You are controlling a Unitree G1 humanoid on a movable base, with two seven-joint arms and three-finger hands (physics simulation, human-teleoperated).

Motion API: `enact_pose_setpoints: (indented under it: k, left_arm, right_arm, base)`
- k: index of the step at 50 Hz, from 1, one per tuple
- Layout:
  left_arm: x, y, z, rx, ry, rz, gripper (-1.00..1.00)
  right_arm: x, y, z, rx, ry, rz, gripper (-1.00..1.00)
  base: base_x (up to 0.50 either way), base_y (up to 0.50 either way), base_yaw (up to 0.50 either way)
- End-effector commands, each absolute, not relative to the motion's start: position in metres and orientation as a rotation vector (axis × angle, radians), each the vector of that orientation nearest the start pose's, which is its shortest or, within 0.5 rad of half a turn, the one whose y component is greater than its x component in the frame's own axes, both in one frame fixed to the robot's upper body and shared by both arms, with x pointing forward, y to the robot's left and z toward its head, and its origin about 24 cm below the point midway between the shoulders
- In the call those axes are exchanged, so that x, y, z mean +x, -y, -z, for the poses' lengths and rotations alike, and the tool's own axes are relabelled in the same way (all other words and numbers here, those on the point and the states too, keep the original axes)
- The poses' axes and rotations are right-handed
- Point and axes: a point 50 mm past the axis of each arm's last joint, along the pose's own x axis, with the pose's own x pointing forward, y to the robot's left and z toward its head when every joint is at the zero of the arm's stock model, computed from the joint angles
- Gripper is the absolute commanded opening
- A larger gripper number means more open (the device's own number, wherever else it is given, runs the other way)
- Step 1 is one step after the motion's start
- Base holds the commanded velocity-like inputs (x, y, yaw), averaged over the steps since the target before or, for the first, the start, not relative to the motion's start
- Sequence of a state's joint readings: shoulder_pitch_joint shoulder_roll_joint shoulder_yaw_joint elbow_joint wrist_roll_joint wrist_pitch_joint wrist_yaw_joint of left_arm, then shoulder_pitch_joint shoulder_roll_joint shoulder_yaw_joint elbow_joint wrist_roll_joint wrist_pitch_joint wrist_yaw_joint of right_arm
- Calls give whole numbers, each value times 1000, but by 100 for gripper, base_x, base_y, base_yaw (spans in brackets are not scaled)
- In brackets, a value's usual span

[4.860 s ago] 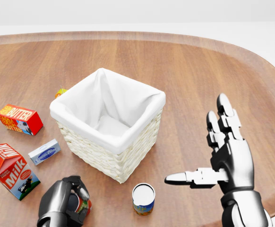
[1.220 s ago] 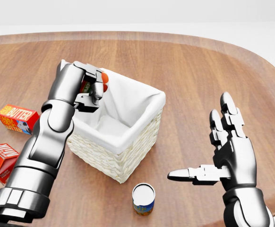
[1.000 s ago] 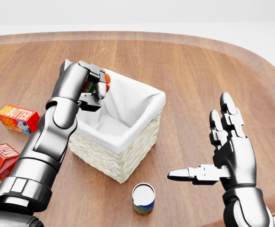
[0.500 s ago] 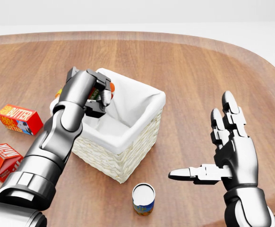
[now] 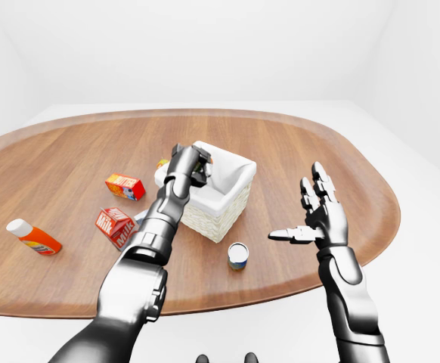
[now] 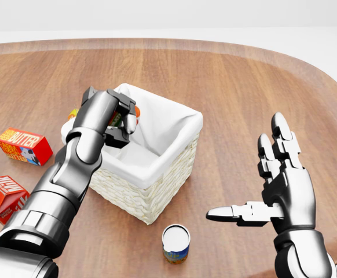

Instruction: Pick up the tomato sauce, and put it in the basket.

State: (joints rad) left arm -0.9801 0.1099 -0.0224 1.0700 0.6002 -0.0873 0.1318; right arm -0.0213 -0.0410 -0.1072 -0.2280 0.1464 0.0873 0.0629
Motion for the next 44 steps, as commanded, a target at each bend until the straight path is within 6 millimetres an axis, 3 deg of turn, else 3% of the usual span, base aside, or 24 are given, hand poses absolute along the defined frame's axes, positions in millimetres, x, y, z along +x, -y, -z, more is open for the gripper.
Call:
enact_pose_setpoints:
  k: [1, 2, 3, 28, 35, 44]
  left_arm:
    - [406, -111, -124, 785, 78, 77, -87]
    - [406, -111, -124, 785, 77, 77, -52]
    - [406, -110, -123, 784, 73, 82, 100]
    - [405, -110, -123, 782, 79, 77, 100]
    - [403, -108, -136, 757, 108, 78, 100]
    - [393, -108, -166, 710, 184, 79, 100]
  right_arm:
    - [254, 175, -92, 92, 169, 11, 100]
    - [254, 175, -92, 92, 169, 11, 100]
    - [254, 175, -92, 92, 169, 11, 100]
    - [255, 176, -92, 93, 169, 12, 100]
    - [256, 176, -92, 93, 169, 13, 100]
    - [255, 176, -92, 93, 168, 13, 100]
  base:
    - [0, 0, 0]
    - [0, 0, 0]
    - [0, 0, 0]
    - [0, 0, 0]
    - [0, 0, 0]
    - [0, 0, 0]
